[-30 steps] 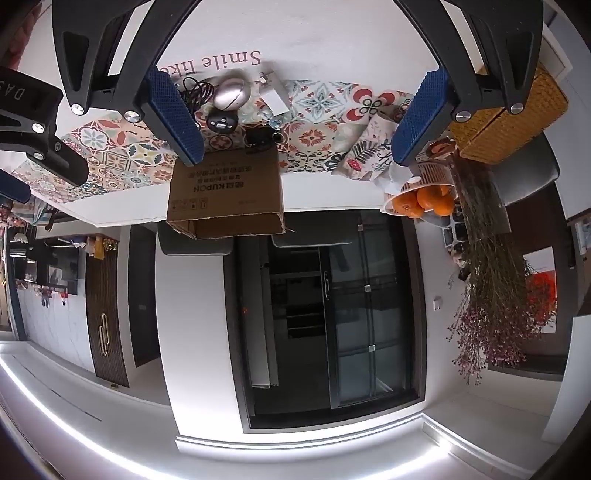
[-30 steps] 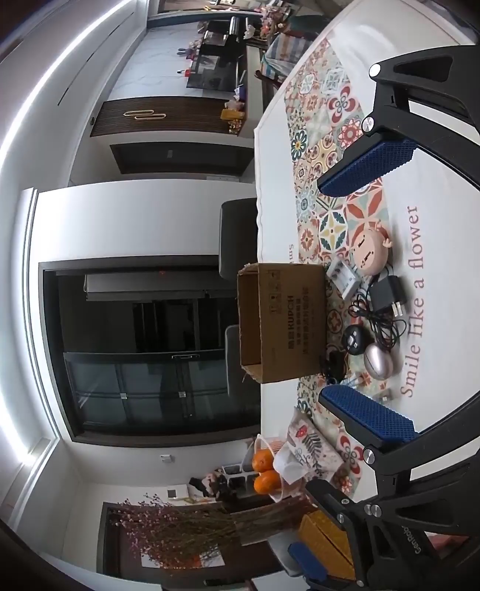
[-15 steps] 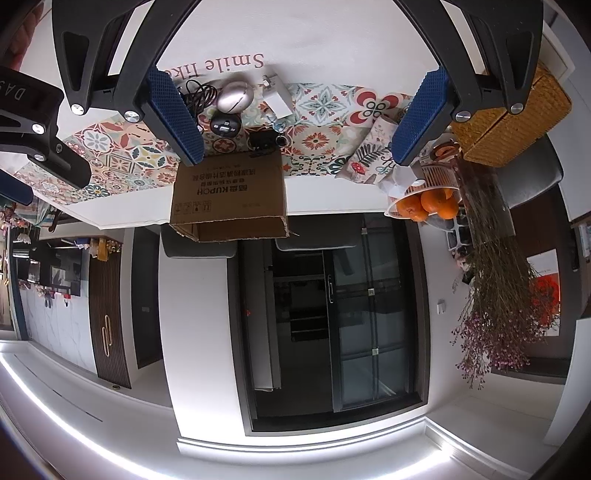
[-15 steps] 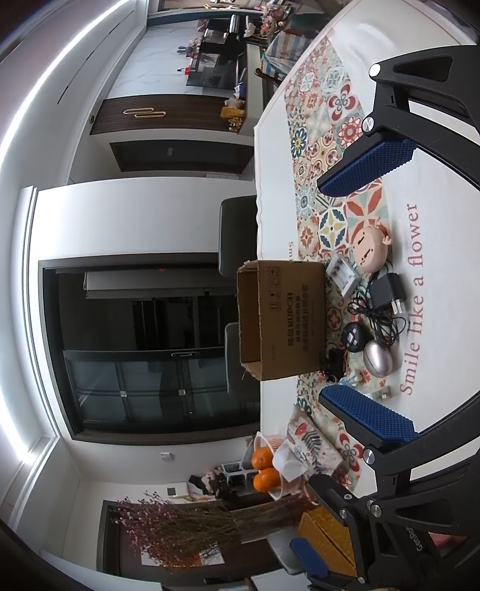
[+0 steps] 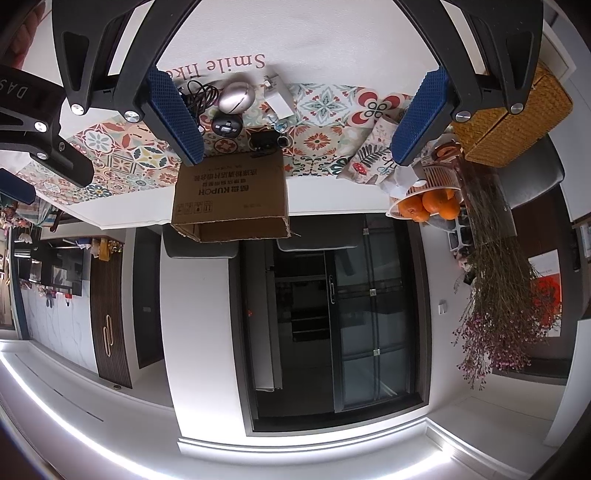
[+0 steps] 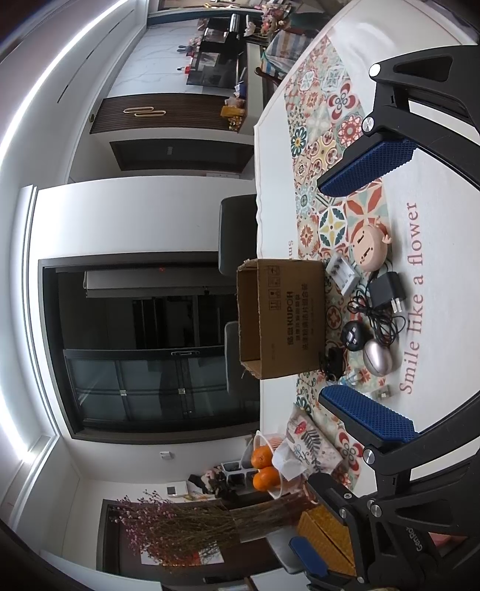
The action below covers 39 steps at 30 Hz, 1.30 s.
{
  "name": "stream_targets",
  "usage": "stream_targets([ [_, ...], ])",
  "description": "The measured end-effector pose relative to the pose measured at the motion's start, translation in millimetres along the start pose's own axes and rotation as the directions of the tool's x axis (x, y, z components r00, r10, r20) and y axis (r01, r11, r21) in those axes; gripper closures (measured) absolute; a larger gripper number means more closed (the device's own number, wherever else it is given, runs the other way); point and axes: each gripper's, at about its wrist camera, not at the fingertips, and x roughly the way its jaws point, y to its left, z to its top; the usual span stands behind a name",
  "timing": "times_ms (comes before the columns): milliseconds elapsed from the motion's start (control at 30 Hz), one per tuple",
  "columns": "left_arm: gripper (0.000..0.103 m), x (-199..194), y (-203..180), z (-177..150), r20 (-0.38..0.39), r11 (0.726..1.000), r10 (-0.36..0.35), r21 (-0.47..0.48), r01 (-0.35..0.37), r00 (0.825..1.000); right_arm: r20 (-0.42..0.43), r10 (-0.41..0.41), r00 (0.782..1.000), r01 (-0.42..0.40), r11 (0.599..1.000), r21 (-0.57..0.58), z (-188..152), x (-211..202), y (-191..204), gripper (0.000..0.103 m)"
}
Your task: Organize rigid objects
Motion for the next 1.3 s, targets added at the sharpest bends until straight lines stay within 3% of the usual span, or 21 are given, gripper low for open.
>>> stream_targets([
  [1300,0.000,-0.1,-0.8,-1.2,-0.004,1.000,-0.001,0.004,0.001,1.000,-0.006,-0.001,1.000,0.001,1.000,-0.003,1.2,4.3,0.1,0.000],
])
